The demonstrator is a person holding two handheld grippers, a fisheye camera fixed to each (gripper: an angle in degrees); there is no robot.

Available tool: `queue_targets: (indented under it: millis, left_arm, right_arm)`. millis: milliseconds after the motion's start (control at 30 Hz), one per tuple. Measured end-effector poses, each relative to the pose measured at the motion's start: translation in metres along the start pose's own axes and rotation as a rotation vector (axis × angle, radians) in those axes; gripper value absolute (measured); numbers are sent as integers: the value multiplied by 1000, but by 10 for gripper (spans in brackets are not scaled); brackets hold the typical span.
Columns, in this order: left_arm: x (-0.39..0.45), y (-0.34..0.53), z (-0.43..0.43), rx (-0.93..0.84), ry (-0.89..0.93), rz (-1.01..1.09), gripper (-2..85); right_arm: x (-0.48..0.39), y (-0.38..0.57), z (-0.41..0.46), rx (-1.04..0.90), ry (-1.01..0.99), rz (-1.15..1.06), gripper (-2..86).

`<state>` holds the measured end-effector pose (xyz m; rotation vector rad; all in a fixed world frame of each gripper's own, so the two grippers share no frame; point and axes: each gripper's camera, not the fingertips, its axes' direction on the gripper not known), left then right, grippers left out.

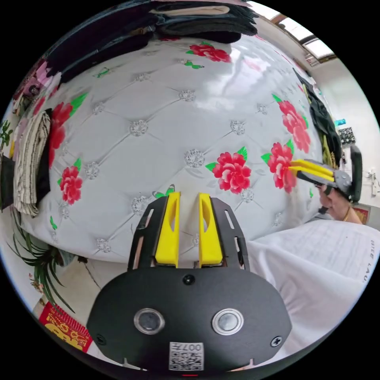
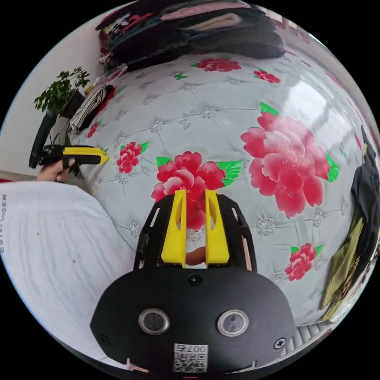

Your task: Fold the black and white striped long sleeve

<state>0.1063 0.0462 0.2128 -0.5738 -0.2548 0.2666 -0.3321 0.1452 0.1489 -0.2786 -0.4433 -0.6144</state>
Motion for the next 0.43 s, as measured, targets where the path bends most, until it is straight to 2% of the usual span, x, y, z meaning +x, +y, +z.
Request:
queue_targets:
  millis: [67, 200, 333, 433]
  left_arm:
    - [9, -1, -1, 5, -28, 1, 63]
    - [16, -4, -4, 13, -20, -35, 60]
    - [26, -8, -6, 8, -37, -73, 58]
    - [35, -11, -7, 4, -66, -97, 57]
  right_arm:
    - [38, 3, -26, 95, 33, 106, 85]
    - [138, 1, -88, 229, 242, 294, 83]
    - [210, -14, -124, 255, 376, 394, 79]
    - [248, -32, -123, 180, 407, 407, 76]
